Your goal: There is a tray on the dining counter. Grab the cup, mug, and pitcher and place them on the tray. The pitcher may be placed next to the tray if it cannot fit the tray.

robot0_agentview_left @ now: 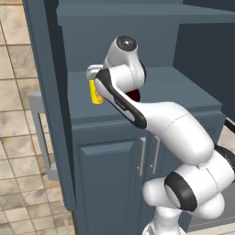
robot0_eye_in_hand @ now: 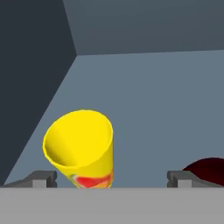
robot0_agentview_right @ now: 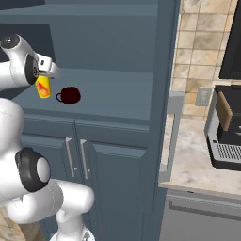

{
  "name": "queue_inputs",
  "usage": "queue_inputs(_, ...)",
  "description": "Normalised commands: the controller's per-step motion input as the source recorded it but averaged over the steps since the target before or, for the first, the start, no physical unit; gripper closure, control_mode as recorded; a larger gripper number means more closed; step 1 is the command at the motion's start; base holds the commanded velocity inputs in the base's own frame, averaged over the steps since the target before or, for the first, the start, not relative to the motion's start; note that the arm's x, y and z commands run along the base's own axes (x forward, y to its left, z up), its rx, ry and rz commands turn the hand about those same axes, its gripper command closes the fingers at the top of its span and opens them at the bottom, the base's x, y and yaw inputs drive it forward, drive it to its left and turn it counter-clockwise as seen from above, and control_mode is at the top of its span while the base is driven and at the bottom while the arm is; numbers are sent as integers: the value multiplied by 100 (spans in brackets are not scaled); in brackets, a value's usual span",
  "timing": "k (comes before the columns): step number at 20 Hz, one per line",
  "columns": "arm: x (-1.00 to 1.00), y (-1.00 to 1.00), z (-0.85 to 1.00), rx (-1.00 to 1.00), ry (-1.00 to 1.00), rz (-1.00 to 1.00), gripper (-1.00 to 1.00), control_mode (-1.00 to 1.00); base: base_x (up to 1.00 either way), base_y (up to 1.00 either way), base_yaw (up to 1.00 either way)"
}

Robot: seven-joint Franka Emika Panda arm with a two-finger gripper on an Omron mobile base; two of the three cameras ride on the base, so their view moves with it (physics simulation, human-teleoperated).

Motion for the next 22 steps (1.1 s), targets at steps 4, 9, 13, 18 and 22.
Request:
queue_inputs(4,19,0,0,0,0,0,-100,-100,0,0,0)
queue_inputs(9,20,0,0,0,0,0,-100,-100,0,0,0)
queue_inputs(13,20,0,-1,0,1,0,-100,-100,0,0,0)
queue_inputs(18,19,0,-6,0,0,0,-100,-100,0,0,0)
queue_inputs(22,17,0,-1,0,0,0,-100,-100,0,0,0)
